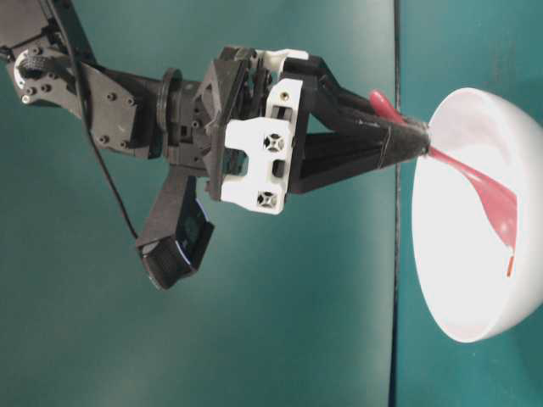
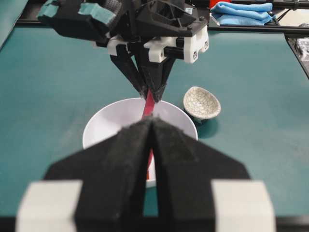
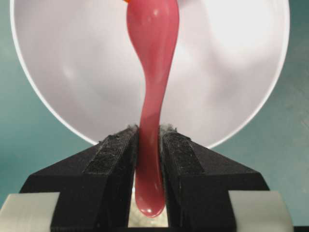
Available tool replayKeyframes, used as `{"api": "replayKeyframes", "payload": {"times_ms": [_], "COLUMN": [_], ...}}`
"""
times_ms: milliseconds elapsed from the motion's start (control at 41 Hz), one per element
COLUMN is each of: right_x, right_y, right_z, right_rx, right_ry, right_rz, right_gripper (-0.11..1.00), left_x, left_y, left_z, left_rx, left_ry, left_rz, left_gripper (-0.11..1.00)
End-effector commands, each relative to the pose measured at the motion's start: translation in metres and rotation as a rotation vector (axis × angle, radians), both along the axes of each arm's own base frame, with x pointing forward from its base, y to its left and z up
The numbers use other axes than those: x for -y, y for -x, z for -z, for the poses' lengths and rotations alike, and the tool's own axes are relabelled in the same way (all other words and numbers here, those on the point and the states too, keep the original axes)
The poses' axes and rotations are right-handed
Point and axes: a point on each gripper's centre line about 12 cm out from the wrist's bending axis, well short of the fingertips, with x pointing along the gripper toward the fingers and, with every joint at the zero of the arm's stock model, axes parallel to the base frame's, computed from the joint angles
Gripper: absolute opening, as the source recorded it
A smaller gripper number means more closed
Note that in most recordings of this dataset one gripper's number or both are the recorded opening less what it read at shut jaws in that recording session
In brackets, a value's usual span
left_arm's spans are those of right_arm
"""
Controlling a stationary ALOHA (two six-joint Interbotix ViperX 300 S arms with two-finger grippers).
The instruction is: Grip the spoon and scoop the red block from the bowl with right arm.
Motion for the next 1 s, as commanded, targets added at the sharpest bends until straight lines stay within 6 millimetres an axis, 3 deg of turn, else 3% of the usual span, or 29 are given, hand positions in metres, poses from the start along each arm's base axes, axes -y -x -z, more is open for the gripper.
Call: {"api": "replayKeyframes", "payload": {"times_ms": [0,634,976], "right_x": [0.002,-0.001,0.0], "right_y": [-0.007,-0.013,-0.014], "right_z": [-0.017,-0.02,-0.031], "right_rx": [0.069,0.118,0.174], "right_ry": [0.0,-0.033,-0.03], "right_rz": [0.01,0.034,0.043], "right_gripper": [0.22,0.22,0.22], "left_x": [0.001,0.001,0.001], "left_y": [-0.002,-0.001,-0.001], "left_z": [-0.004,-0.002,-0.002], "left_rx": [0.012,0.009,0.009], "left_ry": [-0.003,-0.005,-0.005], "left_rz": [0.004,0.004,0.004], "left_gripper": [0.0,0.0,0.0]}}
